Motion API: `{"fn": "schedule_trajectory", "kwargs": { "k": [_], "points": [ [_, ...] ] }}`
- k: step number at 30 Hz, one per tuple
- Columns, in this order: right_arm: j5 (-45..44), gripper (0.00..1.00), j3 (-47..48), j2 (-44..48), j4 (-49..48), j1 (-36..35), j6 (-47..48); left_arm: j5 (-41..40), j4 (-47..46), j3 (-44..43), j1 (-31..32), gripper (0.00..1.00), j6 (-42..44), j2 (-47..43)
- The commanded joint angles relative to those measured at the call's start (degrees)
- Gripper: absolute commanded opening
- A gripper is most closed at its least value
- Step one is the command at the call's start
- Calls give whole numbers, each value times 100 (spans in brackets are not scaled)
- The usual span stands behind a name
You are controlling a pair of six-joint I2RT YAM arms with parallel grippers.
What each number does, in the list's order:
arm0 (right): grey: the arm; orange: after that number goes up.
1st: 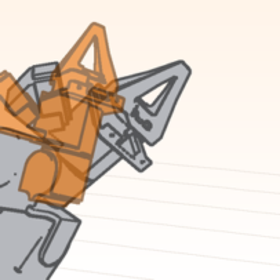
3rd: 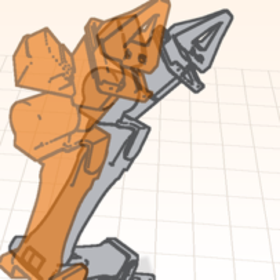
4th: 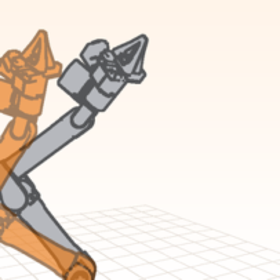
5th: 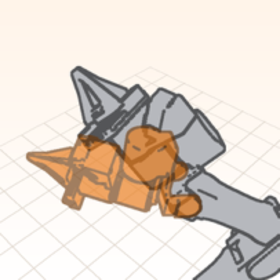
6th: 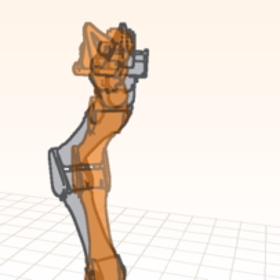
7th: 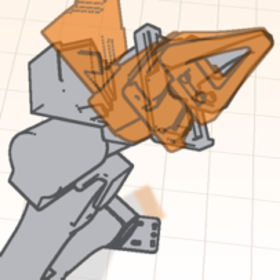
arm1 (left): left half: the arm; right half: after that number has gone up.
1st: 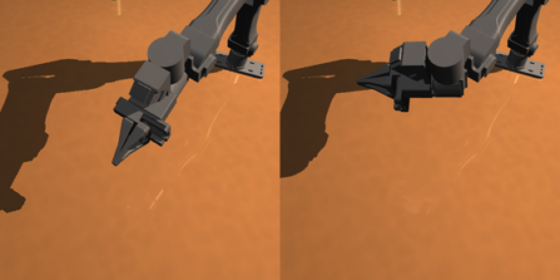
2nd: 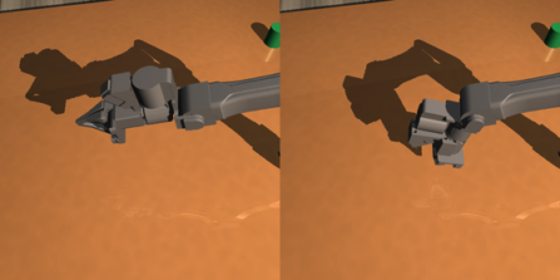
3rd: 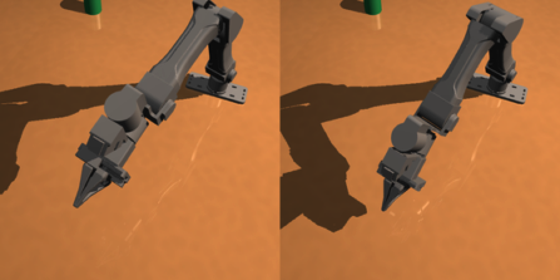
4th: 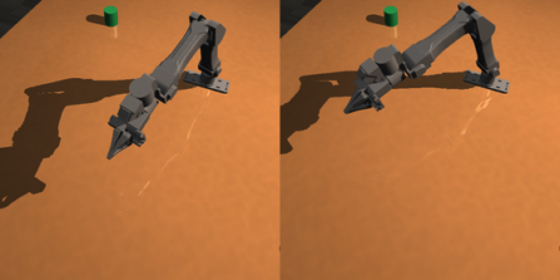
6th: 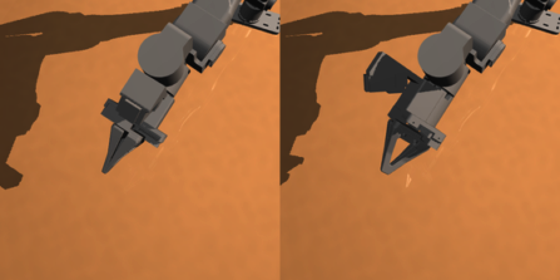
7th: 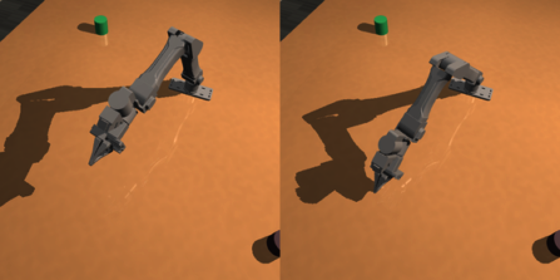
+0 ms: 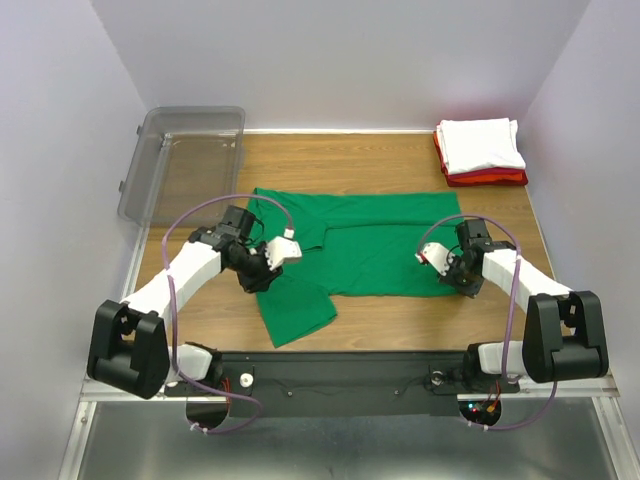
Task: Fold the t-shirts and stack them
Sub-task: Fold the tshirt
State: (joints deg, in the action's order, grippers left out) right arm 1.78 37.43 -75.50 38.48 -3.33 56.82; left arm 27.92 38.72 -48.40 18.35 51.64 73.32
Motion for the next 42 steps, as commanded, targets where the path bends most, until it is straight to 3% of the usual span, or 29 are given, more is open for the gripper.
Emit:
{"fn": "schedule_trajectory", "kwargs": {
  "k": [1,11,19,22,23,27,35,42],
  "points": [
    [-2,0,-8,-96,-262,61,40,-418,-338,313,388,44,110,-116],
    [-2,1,71,-114,-253,61,5,-1183,-1234,770,687,47,101,367],
    [-38,1,124,-122,-244,61,5,-1474,-1209,1052,802,46,347,684],
    [-64,1,124,0,-209,70,-22,-1456,-1060,1017,811,30,373,728],
    [-64,1,124,96,-174,70,-13,-1456,-938,1000,811,18,391,702],
    [-64,1,80,527,142,78,75,-1377,-612,850,811,0,426,350],
    [50,1,238,1152,766,254,145,-1008,363,376,793,0,373,-379],
    [199,1,764,871,933,316,233,-745,680,-194,574,0,356,-433]
  ]
}}
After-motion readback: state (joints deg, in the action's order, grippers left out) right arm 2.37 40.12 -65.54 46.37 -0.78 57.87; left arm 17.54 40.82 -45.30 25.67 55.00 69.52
